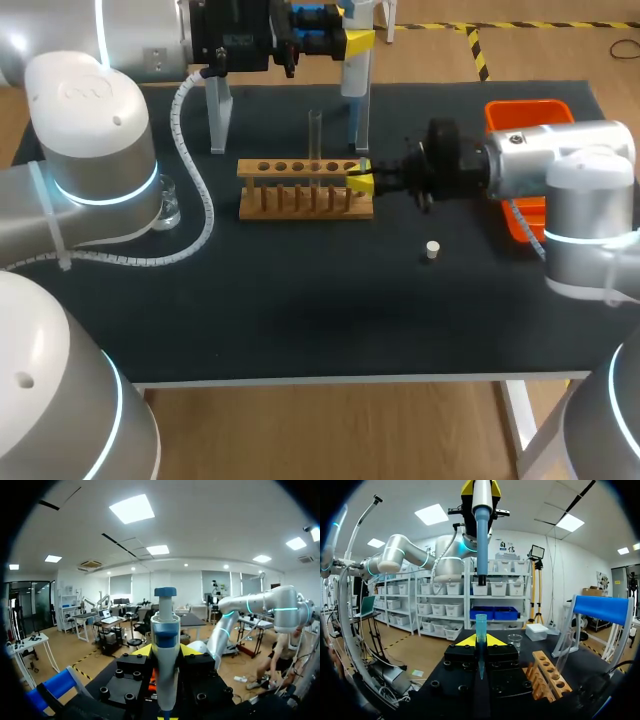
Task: Invert the test tube, pick up the pipette, mount the tip to pipette, aspirate from beaker and dispense into the tube, eject the tip, return the pipette, and cap with the stopper.
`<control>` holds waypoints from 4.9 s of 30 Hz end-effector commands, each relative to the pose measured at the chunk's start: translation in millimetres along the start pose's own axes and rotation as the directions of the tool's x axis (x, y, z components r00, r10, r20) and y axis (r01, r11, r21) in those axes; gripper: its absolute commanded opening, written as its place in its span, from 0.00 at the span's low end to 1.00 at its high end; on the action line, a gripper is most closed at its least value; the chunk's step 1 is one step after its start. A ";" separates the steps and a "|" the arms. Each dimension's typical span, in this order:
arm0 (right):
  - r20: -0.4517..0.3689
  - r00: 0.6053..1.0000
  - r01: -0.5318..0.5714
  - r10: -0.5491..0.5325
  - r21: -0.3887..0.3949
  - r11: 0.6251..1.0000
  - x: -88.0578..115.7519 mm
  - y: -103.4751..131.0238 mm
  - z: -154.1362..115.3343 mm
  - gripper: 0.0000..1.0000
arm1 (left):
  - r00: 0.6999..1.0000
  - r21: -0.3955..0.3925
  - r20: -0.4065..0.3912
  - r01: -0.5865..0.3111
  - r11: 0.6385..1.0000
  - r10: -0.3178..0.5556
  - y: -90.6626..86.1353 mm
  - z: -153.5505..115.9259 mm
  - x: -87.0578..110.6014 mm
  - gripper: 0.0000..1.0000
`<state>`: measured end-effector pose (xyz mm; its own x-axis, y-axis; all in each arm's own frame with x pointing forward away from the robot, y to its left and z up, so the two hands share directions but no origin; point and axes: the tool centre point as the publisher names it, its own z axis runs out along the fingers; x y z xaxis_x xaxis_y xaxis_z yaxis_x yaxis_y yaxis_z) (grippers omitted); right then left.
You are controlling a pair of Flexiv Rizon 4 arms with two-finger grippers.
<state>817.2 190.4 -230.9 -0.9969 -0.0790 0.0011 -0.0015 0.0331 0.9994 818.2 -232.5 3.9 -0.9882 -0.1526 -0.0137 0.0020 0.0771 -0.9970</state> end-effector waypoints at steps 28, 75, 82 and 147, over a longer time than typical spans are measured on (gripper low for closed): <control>-0.006 1.000 -0.003 0.003 -0.006 1.000 -2.5 -1.7 8.6 0.00 | 1.000 0.000 -0.004 0.000 1.000 0.000 -0.3 -0.2 -1.3 0.00; 0.008 1.000 -0.010 0.010 -0.030 0.999 3.8 11.0 13.0 0.00 | 1.000 0.000 -0.004 0.000 1.000 0.000 -0.3 -0.2 -1.3 0.00; 0.009 1.000 -0.004 0.004 -0.032 0.999 5.3 14.0 13.3 0.00 | 1.000 0.000 -0.004 0.000 1.000 0.000 -0.3 -0.2 -1.3 0.00; 0.014 0.999 0.030 -0.030 -0.037 0.999 -8.7 28.1 15.6 0.00 | 1.000 0.000 -0.004 0.000 1.000 0.000 -0.3 -0.2 -1.3 0.00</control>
<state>824.1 208.6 -204.1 -0.9975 -0.0655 -0.0284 -0.0281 -0.0046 0.9996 818.3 -232.5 4.6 -0.9882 -0.1526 -0.0141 0.0024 0.0766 -0.9971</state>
